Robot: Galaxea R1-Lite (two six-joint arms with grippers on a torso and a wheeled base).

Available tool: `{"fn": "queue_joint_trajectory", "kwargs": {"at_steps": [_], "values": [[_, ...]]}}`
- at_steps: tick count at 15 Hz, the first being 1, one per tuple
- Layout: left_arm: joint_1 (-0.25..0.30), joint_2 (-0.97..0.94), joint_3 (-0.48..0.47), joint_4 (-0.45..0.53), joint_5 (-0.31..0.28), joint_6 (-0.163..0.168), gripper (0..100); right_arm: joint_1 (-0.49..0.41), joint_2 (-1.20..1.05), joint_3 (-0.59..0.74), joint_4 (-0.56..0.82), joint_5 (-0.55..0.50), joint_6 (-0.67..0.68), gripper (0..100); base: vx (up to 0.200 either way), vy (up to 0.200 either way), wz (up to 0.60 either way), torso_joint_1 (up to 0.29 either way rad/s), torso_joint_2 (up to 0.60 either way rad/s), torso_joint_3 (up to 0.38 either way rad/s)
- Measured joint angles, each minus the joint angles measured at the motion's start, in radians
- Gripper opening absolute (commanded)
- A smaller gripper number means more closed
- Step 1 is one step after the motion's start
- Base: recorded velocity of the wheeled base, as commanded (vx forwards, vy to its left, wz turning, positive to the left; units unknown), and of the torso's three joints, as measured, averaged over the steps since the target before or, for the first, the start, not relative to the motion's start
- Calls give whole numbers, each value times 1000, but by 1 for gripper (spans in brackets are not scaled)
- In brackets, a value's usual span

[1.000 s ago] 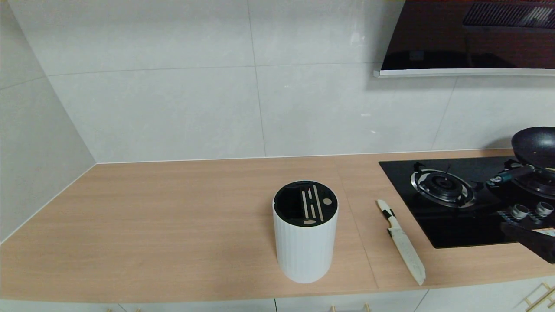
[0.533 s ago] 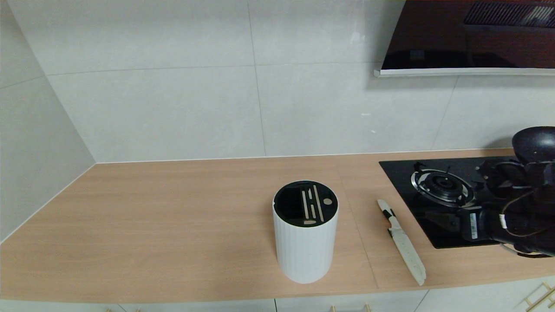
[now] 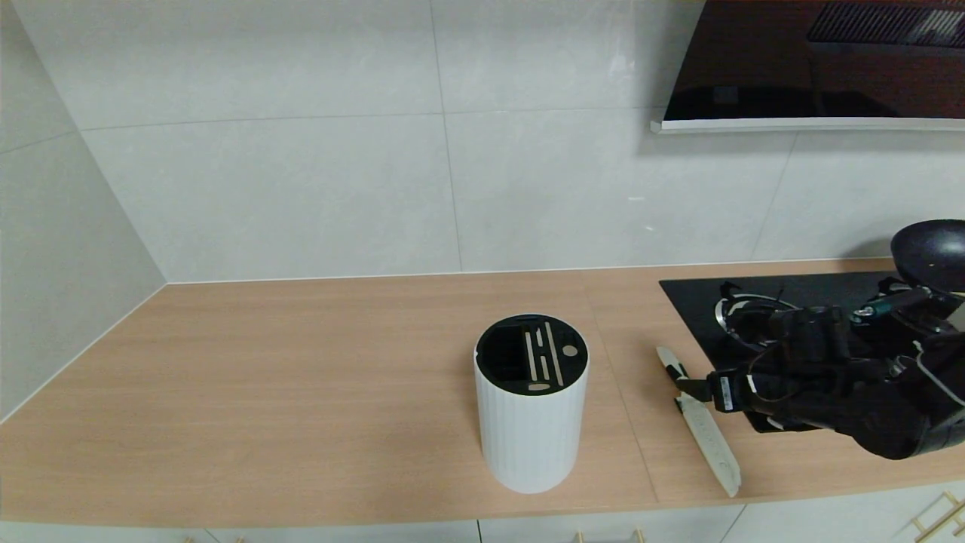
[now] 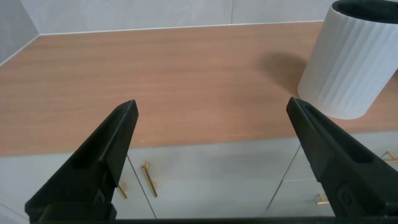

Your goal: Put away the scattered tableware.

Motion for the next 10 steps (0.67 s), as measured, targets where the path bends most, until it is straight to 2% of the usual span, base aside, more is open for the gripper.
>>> {"fn": "queue_joint_trajectory", "kwargs": {"at_steps": [6, 10], "values": [[0, 0, 0, 0, 0, 0, 100, 1, 168, -40, -119, -10, 0, 100, 0, 0, 0, 0, 0, 0], [0, 0, 0, 0, 0, 0, 100, 1, 230, -66, -134, -54, 1, 100, 0, 0, 0, 0, 0, 0]]}}
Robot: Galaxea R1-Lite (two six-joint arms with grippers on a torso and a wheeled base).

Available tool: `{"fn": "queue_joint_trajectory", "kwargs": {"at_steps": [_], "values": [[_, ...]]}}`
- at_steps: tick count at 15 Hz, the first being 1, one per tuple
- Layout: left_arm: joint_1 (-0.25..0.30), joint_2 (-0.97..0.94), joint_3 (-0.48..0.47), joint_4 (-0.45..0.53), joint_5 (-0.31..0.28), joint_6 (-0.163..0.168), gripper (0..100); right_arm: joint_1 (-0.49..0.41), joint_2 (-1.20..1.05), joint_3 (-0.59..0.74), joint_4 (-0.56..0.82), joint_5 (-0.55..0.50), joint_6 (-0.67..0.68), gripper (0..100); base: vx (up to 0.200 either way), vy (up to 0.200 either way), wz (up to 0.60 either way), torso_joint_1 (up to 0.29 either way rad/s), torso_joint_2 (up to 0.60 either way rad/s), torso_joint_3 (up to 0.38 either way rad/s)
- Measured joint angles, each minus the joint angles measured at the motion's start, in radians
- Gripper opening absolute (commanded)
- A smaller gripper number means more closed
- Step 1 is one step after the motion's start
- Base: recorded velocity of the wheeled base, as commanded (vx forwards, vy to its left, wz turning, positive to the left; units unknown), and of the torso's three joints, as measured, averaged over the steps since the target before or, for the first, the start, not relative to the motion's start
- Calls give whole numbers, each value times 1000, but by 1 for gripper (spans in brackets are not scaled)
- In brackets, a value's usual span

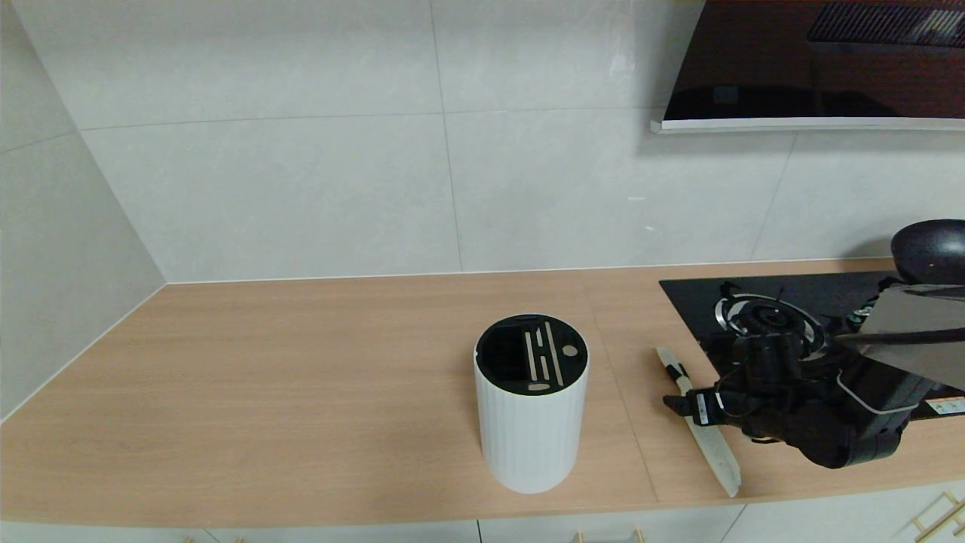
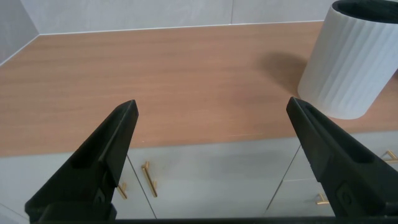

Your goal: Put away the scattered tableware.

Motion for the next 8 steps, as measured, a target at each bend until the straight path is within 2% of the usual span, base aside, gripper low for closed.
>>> {"fn": "queue_joint_trajectory", "kwargs": {"at_steps": [8], "values": [[0, 0, 0, 0, 0, 0, 100, 0, 45, -25, -2, -1, 21, 100, 0, 0, 0, 0, 0, 0]]}}
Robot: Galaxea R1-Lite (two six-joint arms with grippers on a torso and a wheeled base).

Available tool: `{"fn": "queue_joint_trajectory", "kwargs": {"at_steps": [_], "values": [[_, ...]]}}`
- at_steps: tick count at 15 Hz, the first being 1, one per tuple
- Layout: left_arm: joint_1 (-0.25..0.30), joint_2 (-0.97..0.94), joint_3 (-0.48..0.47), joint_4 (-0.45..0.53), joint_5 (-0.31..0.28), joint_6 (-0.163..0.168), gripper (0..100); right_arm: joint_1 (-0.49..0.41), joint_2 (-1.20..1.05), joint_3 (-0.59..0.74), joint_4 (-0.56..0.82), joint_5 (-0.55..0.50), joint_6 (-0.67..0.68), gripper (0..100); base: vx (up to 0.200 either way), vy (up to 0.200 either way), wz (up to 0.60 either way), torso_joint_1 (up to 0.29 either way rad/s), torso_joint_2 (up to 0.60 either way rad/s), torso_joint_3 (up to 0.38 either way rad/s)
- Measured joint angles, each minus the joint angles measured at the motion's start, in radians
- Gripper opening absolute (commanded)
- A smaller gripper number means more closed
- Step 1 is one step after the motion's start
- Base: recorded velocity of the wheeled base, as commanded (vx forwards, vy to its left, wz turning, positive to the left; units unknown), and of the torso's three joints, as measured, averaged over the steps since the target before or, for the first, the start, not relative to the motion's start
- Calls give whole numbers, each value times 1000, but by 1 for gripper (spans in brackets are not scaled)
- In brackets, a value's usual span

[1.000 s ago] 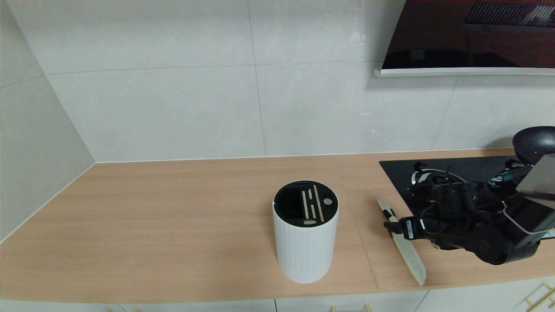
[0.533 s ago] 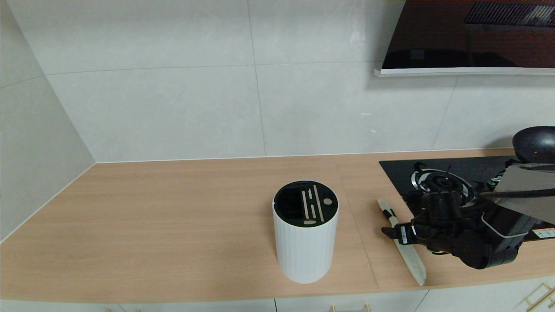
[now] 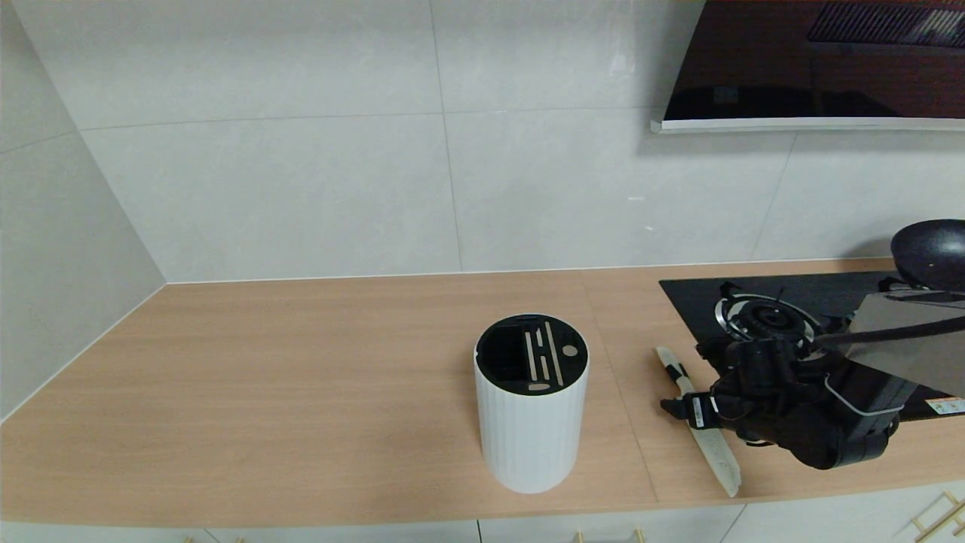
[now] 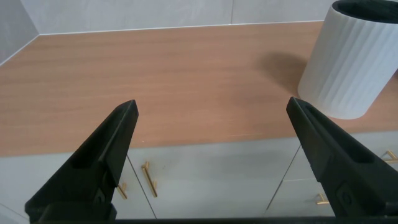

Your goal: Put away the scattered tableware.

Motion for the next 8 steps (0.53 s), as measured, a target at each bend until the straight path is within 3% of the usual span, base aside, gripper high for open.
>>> {"fn": "queue_joint_trajectory", "kwargs": {"at_steps": [1, 2, 8], "values": [[0, 0, 0, 0, 0, 0, 100, 0, 1, 0, 0, 0, 0, 100, 0, 0, 0, 0, 0, 0], [0, 0, 0, 0, 0, 0, 100, 0, 1, 0, 0, 0, 0, 0, 0, 0, 0, 0, 0, 0], [0, 0, 0, 0, 0, 0, 100, 10, 11, 9, -15, -4, -5, 0, 0, 0, 0, 0, 0, 0]]}}
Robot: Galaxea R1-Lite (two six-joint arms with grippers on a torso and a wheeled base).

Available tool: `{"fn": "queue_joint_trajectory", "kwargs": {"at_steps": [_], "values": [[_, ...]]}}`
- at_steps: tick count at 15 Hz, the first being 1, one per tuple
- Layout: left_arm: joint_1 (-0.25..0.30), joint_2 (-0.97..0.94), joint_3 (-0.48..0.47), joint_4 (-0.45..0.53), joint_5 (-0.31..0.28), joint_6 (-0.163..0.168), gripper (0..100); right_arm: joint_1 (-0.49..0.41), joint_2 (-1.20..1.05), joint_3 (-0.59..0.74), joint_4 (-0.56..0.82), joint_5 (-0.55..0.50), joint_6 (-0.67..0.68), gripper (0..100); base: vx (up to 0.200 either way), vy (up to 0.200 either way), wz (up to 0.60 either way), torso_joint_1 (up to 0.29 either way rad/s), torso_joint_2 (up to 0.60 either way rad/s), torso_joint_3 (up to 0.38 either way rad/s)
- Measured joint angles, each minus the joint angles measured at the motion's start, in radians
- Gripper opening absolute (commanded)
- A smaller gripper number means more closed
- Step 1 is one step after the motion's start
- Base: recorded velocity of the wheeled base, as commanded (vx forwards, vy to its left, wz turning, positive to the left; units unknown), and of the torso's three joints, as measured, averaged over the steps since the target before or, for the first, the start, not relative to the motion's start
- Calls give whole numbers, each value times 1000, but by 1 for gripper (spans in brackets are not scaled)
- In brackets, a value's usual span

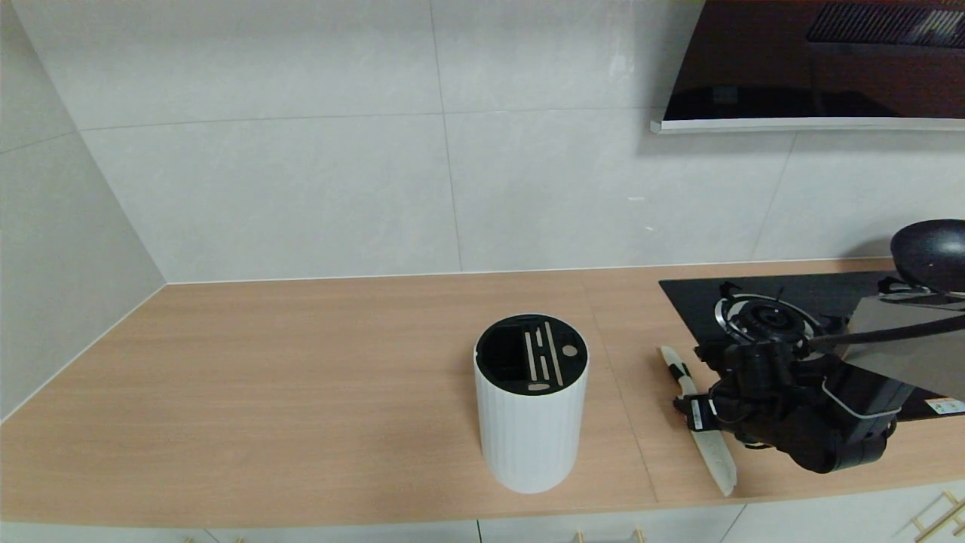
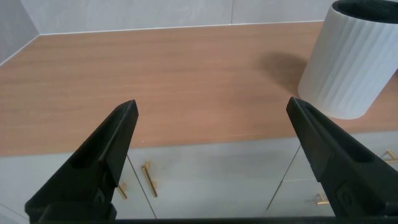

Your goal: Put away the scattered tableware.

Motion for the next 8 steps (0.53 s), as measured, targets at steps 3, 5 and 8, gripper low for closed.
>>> {"fn": "queue_joint_trajectory", "kwargs": {"at_steps": [3, 5, 8], "values": [[0, 0, 0, 0, 0, 0, 100, 5, 1, 1, -1, -19, 1, 0, 0, 0, 0, 0, 0, 0], [0, 0, 0, 0, 0, 0, 100, 6, 1, 2, -15, -25, 4, 0, 0, 0, 0, 0, 0, 0], [0, 0, 0, 1, -2, 24, 100, 6, -21, 9, -20, -24, 29, 0, 0, 0, 0, 0, 0, 0]]}}
